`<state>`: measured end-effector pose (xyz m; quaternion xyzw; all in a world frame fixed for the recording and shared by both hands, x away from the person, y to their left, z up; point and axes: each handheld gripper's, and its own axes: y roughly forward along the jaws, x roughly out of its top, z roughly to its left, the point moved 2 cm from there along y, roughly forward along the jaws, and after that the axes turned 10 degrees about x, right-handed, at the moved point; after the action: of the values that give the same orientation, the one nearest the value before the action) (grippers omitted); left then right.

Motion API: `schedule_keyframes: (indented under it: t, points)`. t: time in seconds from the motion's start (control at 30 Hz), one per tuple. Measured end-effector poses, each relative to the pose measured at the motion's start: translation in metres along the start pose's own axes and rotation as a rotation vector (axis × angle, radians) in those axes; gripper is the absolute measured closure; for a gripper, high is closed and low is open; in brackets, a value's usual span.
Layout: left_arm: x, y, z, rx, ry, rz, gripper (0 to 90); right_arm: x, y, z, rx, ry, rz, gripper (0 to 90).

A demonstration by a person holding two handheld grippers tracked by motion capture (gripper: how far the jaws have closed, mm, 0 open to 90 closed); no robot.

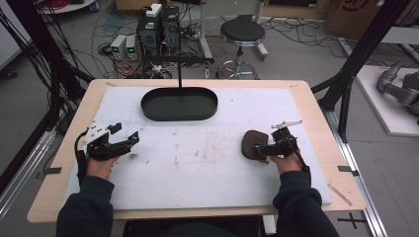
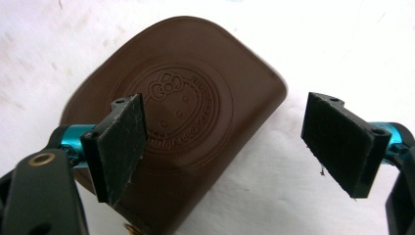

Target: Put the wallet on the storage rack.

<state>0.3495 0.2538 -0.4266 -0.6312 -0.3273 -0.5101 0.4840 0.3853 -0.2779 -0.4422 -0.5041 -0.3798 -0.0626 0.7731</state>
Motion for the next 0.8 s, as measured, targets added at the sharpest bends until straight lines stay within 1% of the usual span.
schedule_keyframes:
  t: [0.03, 0.07, 0.1, 0.17, 0.2, 0.23, 0.27, 0.3, 0.37, 0.4, 0.47, 0.5, 0.53, 0.57, 0.6, 0.63, 0.67, 0.7, 0.73, 0.77, 0.8]
  points:
    - [0.000, 0.000, 0.000, -0.001, 0.000, 0.001, 23.5, -0.002, 0.002, -0.006, 0.056, 0.033, -0.014, 17.3]
    - [0.000, 0.001, -0.001, -0.002, 0.000, 0.002, 23.5, -0.002, 0.002, -0.006, 0.056, 0.033, -0.014, 18.1]
    - [0.000, 0.001, -0.001, -0.004, 0.002, 0.002, 23.5, -0.002, 0.003, -0.011, 0.102, 0.041, -0.010, 19.6]
    - [0.000, 0.002, -0.001, -0.004, 0.005, 0.004, 23.7, -0.002, 0.004, -0.016, 0.177, 0.022, -0.004, 25.3]
    - [0.000, 0.002, -0.001, -0.004, 0.007, 0.005, 23.7, -0.001, 0.005, -0.019, 0.196, 0.010, -0.002, 25.5]
    - [0.000, 0.002, -0.001, -0.004, 0.008, 0.005, 23.9, 0.001, 0.006, -0.023, 0.228, -0.005, 0.006, 26.4]
    - [0.000, 0.002, -0.001, -0.005, 0.007, 0.006, 23.9, 0.001, 0.006, -0.023, 0.228, -0.005, 0.006, 26.4]
    - [0.000, 0.002, -0.001, -0.005, 0.006, 0.003, 23.9, 0.003, 0.006, -0.025, 0.241, -0.016, 0.019, 26.7]
    - [0.000, 0.002, -0.001, -0.005, 0.004, 0.004, 23.8, 0.007, 0.007, -0.028, 0.265, -0.065, 0.039, 29.2]
    - [0.000, 0.002, -0.001, -0.004, 0.002, 0.003, 23.8, 0.009, 0.007, -0.028, 0.278, -0.100, 0.049, 32.7]
    - [0.000, 0.002, -0.001, -0.004, 0.005, 0.005, 23.8, 0.015, 0.007, -0.027, 0.286, -0.193, 0.070, 38.2]
    - [0.000, 0.002, -0.001, -0.003, 0.005, 0.004, 23.8, 0.022, 0.006, -0.025, 0.263, -0.295, 0.085, 42.8]
    - [0.000, 0.002, -0.001, -0.003, 0.004, 0.004, 23.8, 0.022, 0.006, -0.025, 0.263, -0.295, 0.085, 42.8]
    - [0.000, 0.002, -0.001, -0.003, 0.003, 0.004, 23.9, 0.024, 0.005, -0.022, 0.236, -0.329, 0.087, 45.0]
    - [0.000, 0.002, 0.000, -0.002, 0.003, 0.004, 23.8, 0.026, 0.004, -0.019, 0.190, -0.358, 0.080, 46.6]
    - [0.000, 0.001, 0.000, -0.002, 0.000, 0.001, 23.9, 0.027, 0.004, -0.017, 0.149, -0.360, 0.076, 46.1]
    - [0.000, 0.001, 0.000, -0.001, 0.001, 0.001, 23.8, 0.027, 0.003, -0.015, 0.112, -0.345, 0.071, 41.3]
    - [0.000, 0.001, 0.000, -0.002, 0.002, 0.003, 23.9, 0.027, 0.003, -0.013, 0.075, -0.315, 0.063, 36.7]
    - [0.000, 0.002, 0.000, -0.002, 0.001, 0.004, 23.9, 0.027, 0.002, -0.011, 0.043, -0.267, 0.044, 33.3]
    - [0.000, 0.002, 0.000, -0.002, 0.001, 0.005, 23.9, 0.027, 0.001, -0.009, 0.026, -0.216, 0.006, 28.3]
    - [0.000, 0.002, 0.000, -0.002, 0.002, 0.004, 23.9, 0.026, 0.000, -0.008, 0.018, -0.158, -0.041, 25.3]
